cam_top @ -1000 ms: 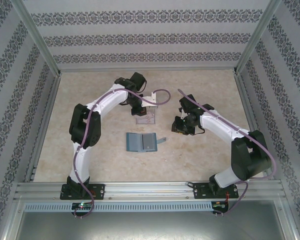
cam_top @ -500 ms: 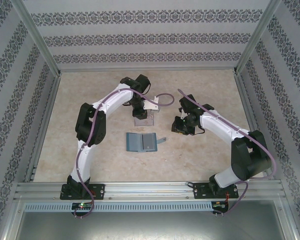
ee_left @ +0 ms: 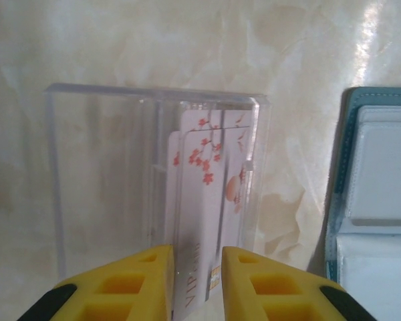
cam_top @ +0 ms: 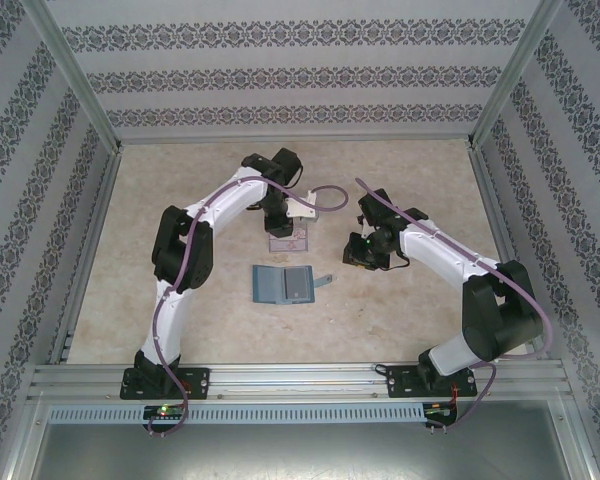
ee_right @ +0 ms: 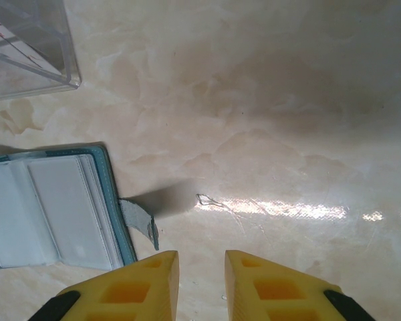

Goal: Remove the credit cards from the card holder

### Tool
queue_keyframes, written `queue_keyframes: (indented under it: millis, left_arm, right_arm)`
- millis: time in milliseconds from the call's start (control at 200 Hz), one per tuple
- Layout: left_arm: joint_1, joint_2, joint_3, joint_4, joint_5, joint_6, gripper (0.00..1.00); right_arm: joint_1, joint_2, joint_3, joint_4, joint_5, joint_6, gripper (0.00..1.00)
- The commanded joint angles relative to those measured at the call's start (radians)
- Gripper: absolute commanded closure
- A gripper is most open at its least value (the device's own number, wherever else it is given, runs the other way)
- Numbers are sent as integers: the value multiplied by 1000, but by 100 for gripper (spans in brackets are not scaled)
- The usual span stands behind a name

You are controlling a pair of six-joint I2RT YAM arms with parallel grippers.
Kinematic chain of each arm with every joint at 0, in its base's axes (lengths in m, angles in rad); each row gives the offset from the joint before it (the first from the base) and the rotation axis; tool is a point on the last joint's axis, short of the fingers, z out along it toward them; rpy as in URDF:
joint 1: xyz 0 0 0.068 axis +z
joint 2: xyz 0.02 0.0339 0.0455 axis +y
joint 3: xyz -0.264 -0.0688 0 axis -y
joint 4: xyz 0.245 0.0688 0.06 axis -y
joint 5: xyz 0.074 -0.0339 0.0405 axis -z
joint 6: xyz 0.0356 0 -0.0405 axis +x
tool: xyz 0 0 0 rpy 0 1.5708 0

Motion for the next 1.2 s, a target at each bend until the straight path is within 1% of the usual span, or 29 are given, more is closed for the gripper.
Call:
queue_keyframes:
  millis: [0,120,205,250,370,485,565,694,774,939,1034,1199]
  left_arm:
    - [-8,-85,-34,59,-37,-88,76]
    - [-8,-143,-110,160,-75,-214,79]
    - [-7,-181,-151,200,-80,-294,79]
    - [-6,-191,-164,219,-89,-361,79]
    - [0,-196,-161,194,-122,-508,80]
    - [1,-184,-127,123,-153,-644,83]
    - [1,-193,-135,110,-140,-727,83]
    - [1,-228,-182,137,-123,-824,82]
    - [1,-250,-218,157,-71,-859,80]
    - [1,-302,-327,261,2,-967,84]
    - [0,-329,-381,317,32,-1034,84]
    - [1,-350,-433,344,60,-1151,84]
  right_arm:
    - [16,19,18,8,-8,6,75]
    - [40,38,33,10,-8,12,75]
    - [55,54,45,15,-7,15,75]
    - [63,63,51,14,-7,16,75]
    - [85,82,71,14,-8,25,75]
    - [107,103,88,15,-6,32,75]
    - [123,120,96,16,-7,39,75]
    - [144,140,105,23,-9,48,75]
    - [159,149,106,32,-13,57,75]
    - [191,174,110,52,-24,73,75]
    - [207,189,108,66,-31,83,75]
    - [224,205,117,76,-40,87,75]
